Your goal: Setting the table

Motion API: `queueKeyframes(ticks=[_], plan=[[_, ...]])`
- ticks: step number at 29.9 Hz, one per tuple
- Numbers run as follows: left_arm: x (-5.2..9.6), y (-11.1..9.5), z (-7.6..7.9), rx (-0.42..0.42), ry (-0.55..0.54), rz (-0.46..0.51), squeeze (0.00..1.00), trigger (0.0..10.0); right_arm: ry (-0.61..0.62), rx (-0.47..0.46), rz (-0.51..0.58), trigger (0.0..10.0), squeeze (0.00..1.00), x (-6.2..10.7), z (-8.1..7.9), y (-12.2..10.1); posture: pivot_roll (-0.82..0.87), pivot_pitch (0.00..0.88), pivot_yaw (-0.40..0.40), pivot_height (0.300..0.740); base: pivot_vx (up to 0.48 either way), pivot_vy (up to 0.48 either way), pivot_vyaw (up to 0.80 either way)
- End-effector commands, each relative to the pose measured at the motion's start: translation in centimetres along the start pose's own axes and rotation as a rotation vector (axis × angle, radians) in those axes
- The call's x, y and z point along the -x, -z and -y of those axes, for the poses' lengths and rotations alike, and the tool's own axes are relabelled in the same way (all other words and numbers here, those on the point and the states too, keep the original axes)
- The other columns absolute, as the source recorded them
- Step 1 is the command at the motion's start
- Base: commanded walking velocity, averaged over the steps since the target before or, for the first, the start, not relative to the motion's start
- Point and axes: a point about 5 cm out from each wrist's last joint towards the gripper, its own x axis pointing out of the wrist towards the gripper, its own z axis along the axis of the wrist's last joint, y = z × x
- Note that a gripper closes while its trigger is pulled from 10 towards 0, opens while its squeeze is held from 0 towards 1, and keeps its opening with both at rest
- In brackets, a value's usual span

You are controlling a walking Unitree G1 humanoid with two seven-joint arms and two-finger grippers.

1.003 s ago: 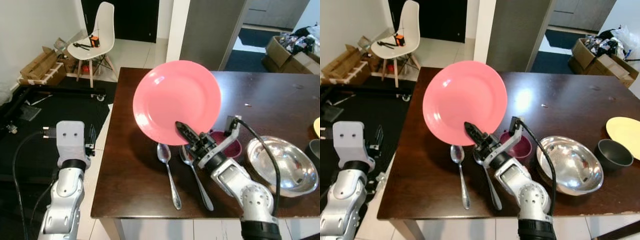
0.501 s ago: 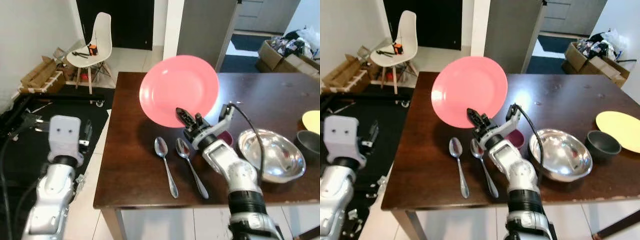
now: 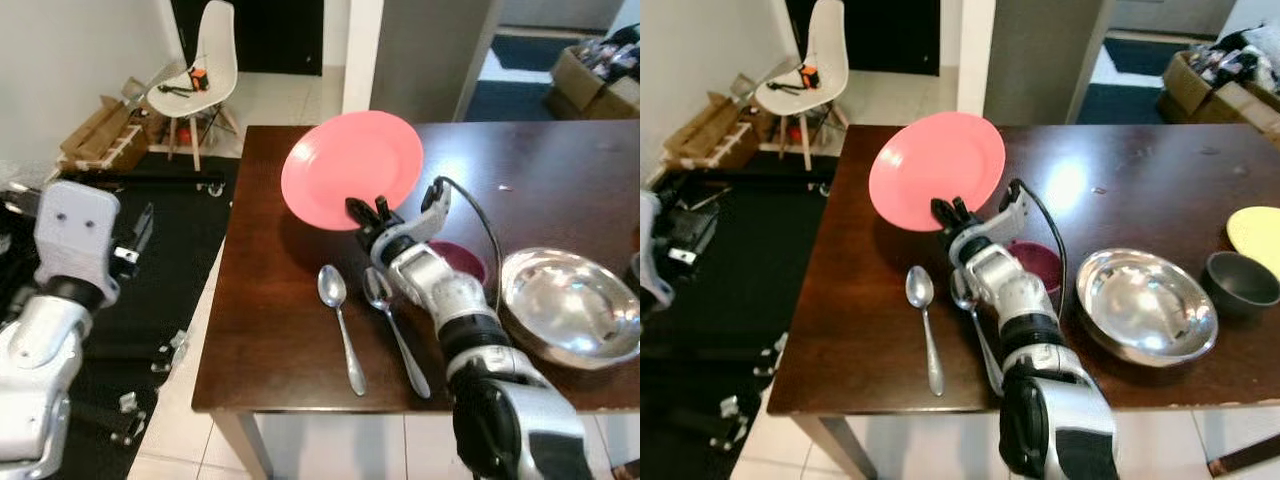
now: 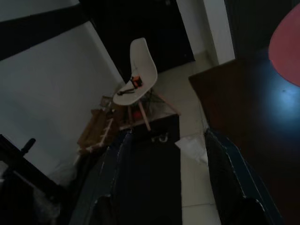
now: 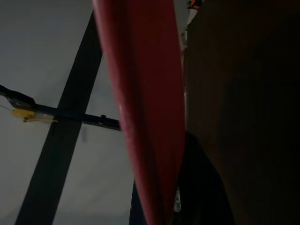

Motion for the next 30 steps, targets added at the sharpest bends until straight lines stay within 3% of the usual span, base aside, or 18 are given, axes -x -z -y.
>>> queueKeyframes(ticks=[1,13,15,18,20,23,24,25,26,30], plan=[[0.2,-0.5,-0.4,-0.001,0.004,-0.002,0.00,10.0,-0.008,-0.004,0.000,10.0,0.00,-0.2,-0.1,0.1,0.29,0.140,0.134,0.740,0.000,0.000,0.00],[0.8,-1.9,-2.0,-0.030,0.009,-0.028,0.00,10.0,0.058,-0.042,0.017,10.0,0.00,-0.5,0.5,0.8,0.35,0.176,0.159,0.740,0.000,0.000,0.00],[1.0,-2.0,-2.0,-0.031,0.016,-0.037,0.00,10.0,0.073,-0.055,0.046,10.0,0.16,-0.6,0.5,0.4,0.35,0.180,0.168,0.740,0.000,0.000,0.00],[1.0,-2.0,-2.0,-0.031,0.020,-0.040,0.00,10.0,0.076,-0.061,0.057,10.0,0.17,-0.6,0.5,0.2,0.35,0.182,0.170,0.740,0.000,0.000,0.00],[1.0,-2.0,-1.9,-0.028,0.025,-0.044,0.00,10.0,0.081,-0.067,0.079,10.0,0.27,-0.5,0.5,-0.3,0.35,0.181,0.172,0.740,0.000,0.000,0.00],[0.9,-2.1,-1.9,-0.025,0.028,-0.047,0.00,10.0,0.082,-0.067,0.090,10.0,0.27,-0.5,0.5,-0.6,0.35,0.180,0.173,0.740,0.000,0.000,0.00],[0.9,-2.1,-1.8,-0.024,0.029,-0.047,0.00,10.0,0.080,-0.068,0.098,10.0,0.42,-0.5,0.4,-0.8,0.35,0.180,0.173,0.740,0.000,0.000,0.00],[0.9,-2.1,-1.8,-0.024,0.029,-0.047,0.00,10.0,0.080,-0.068,0.098,10.0,0.42,-0.5,0.4,-0.8,0.35,0.180,0.173,0.740,0.000,0.000,0.00],[0.9,-2.1,-1.8,-0.020,0.031,-0.048,0.00,10.0,0.084,-0.066,0.116,10.0,1.00,-0.5,0.4,-1.3,0.34,0.178,0.174,0.740,0.000,0.000,0.00],[0.8,-2.1,-1.7,-0.015,0.033,-0.049,0.00,10.0,0.090,-0.069,0.137,10.0,1.00,-0.5,0.4,-1.6,0.34,0.175,0.174,0.740,0.000,0.000,0.00]])
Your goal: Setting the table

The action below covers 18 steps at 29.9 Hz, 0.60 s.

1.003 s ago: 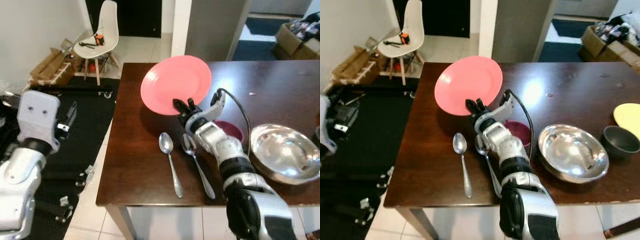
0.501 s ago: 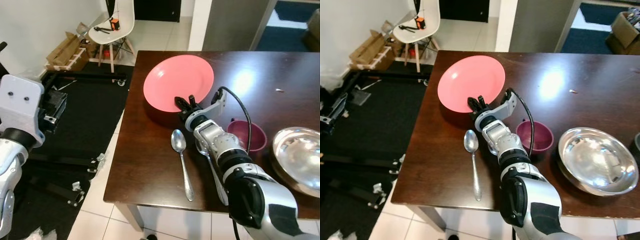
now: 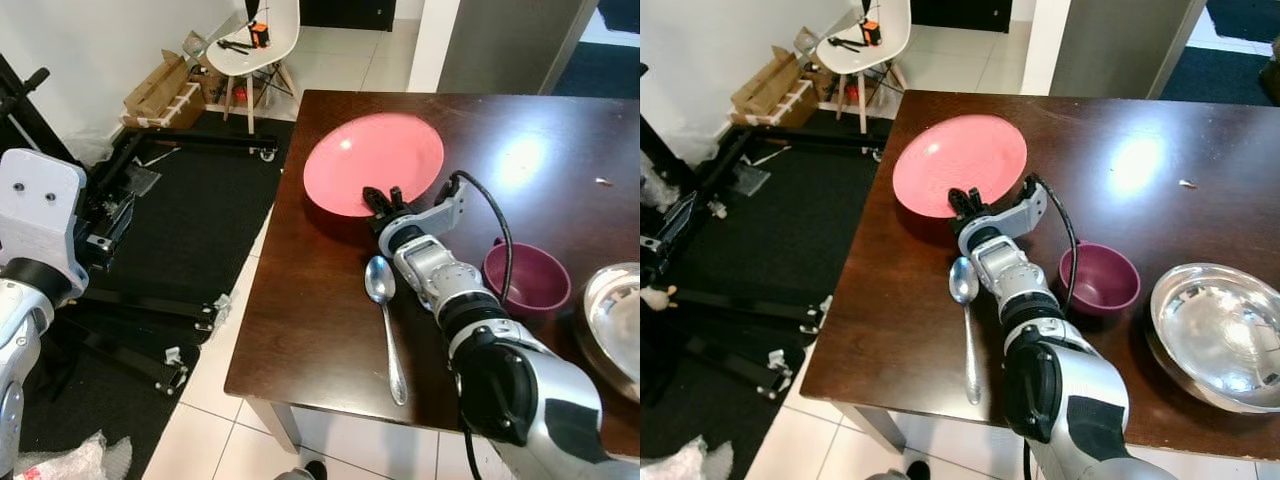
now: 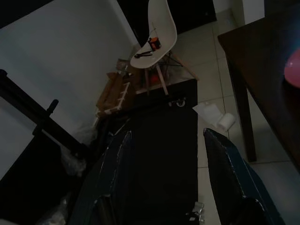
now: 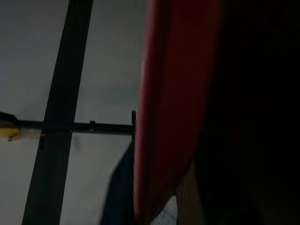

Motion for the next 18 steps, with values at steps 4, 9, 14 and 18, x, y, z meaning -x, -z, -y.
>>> queueKeyframes(ticks=[4,9,14,18], plan=[[0.1,-0.2,0.2,-0.002,0.006,0.001,0.00,10.0,0.011,-0.009,0.008,10.0,1.00,-0.2,-0.3,0.2,0.33,0.170,0.172,0.740,0.000,0.000,0.00],[0.0,-0.2,0.3,0.005,0.006,0.003,0.00,10.0,0.018,-0.013,0.017,10.0,1.00,-0.3,-0.4,0.1,0.31,0.165,0.169,0.740,0.000,0.000,0.00],[-0.5,0.2,1.1,0.040,0.002,0.009,0.00,10.0,0.023,-0.032,0.032,10.0,1.00,-0.4,-0.8,-0.2,0.26,0.146,0.145,0.740,0.000,0.000,0.00],[-0.9,0.6,1.8,0.070,0.002,0.014,0.00,10.0,0.035,-0.052,0.030,10.0,1.00,-0.3,-0.7,0.0,0.22,0.137,0.132,0.740,0.000,0.000,0.00]])
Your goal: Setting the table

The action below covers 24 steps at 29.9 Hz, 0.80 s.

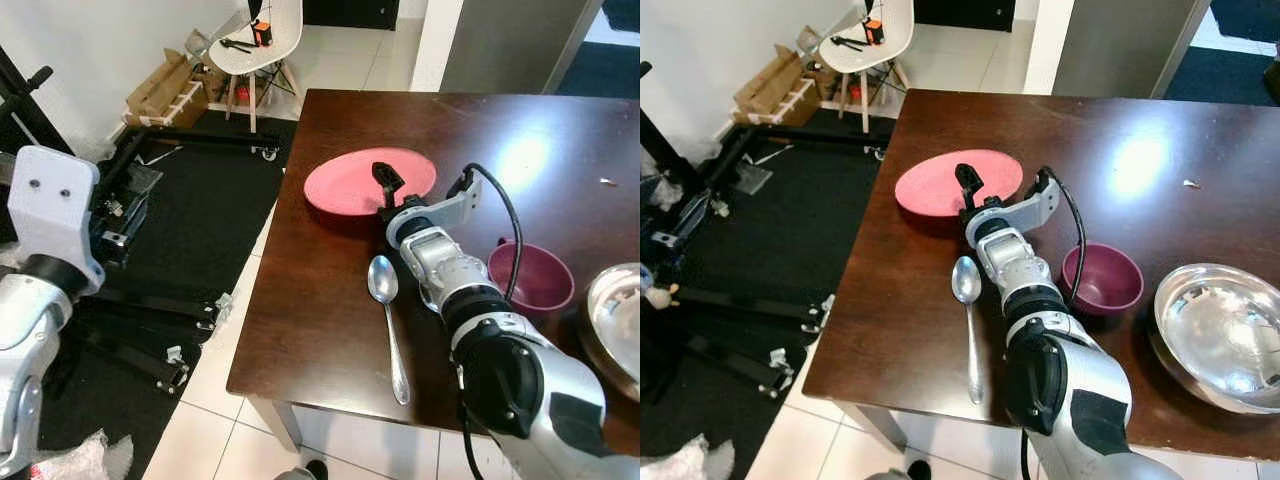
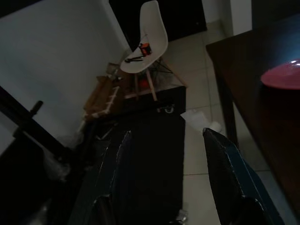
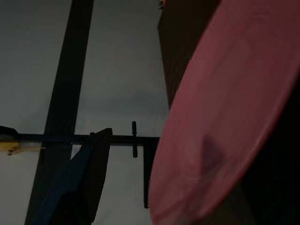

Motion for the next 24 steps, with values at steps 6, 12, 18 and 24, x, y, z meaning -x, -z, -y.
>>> queueKeyframes(ticks=[6,12,18,24], plan=[[-0.3,1.3,1.3,0.051,-0.002,-0.017,0.00,10.0,0.009,-0.048,-0.025,10.0,1.00,1.0,0.5,1.4,0.17,0.115,0.122,0.740,0.000,0.000,0.00],[-0.8,2.3,3.2,0.108,0.020,-0.017,0.00,10.0,0.058,-0.070,-0.019,10.0,0.72,5.8,1.7,2.9,0.09,0.090,0.112,0.740,0.000,0.000,0.00],[-1.7,2.9,4.1,0.149,0.027,-0.013,0.00,10.0,0.134,-0.032,-0.032,10.0,0.00,10.2,3.2,3.7,0.04,0.067,0.102,0.740,0.000,0.000,0.00],[-2.7,3.7,5.3,0.195,0.016,-0.010,0.00,10.0,0.118,0.181,-0.014,10.0,0.00,12.9,3.3,2.7,-0.02,0.018,0.083,0.740,0.000,0.000,0.00]])
